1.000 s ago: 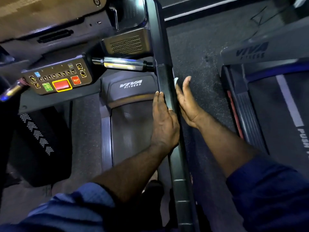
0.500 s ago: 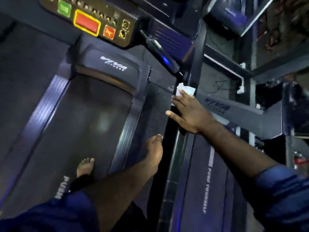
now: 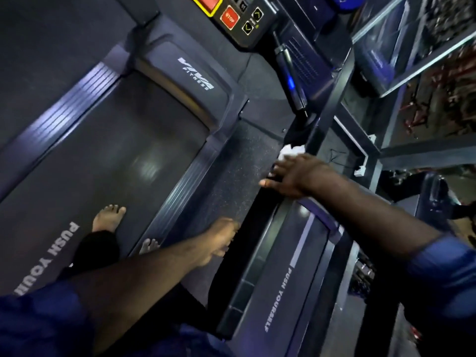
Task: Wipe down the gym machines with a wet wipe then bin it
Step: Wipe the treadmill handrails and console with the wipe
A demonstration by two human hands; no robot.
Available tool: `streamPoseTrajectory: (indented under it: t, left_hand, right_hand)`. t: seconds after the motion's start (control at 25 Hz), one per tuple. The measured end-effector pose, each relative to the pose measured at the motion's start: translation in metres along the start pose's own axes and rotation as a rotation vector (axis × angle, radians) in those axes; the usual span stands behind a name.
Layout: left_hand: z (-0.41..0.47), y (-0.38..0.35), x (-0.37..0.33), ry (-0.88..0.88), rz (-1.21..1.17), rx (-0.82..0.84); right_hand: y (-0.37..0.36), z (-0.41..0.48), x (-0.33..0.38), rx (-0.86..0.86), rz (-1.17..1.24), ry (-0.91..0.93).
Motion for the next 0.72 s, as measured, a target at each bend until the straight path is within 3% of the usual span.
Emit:
streamPoseTrajectory:
  t: [0.08, 0.16, 0.24, 0.32, 0.4, 0.48, 0.56, 0.72]
  left_hand:
    - [0.003, 0.0, 0.019, 0.01, -0.002, -0.037]
    - [0.006, 0.001, 0.026, 0.001, -0.067, -0.059]
    - [0.001, 0.004, 0.029, -0.001, -0.13, -0.072]
    - [-0.003, 0.01, 0.027, -0.025, -0.118, -0.081]
    - [-0.005, 0.011, 0.029, -0.03, -0.09, -0.076]
    - [-0.004, 0.013, 0.029, -0.033, -0.076, -0.092]
    - [-0.002, 0.016, 0.034, -0.042, -0.106, -0.113]
    - [-0.003, 0.024, 0.056, -0.01, -0.153, -0.183]
  right_hand:
    - [0.012, 0.016, -0.04, -0.028, -0.012, -0.181]
    - [0.011, 0.032, -0.022, 0.041, -0.008, -0.259]
    - [-0.01, 0.027, 0.041, 0.155, -0.012, -0.125]
    - [-0.023, 0.01, 0.074, 0.153, 0.013, 0.024]
    - [-0.012, 0.001, 0.051, 0.091, 0.05, 0.015]
    - [0.003, 0.006, 0.008, 0.038, -0.008, -0.115]
    - [0.004, 0.015, 0.013, 0.055, -0.012, -0.198]
    - [-0.029, -0.02, 0.104, 0.113, -0.048, 0.075]
Point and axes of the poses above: each hand's wrist, its own z-axis towards the middle knuckle, its own y-axis out of the back of the hand, x = y × z, the point moved 9 cm from there along z, towards the middle knuckle, and after that the axes turned 7 degrees about y, right-handed, at the moved point
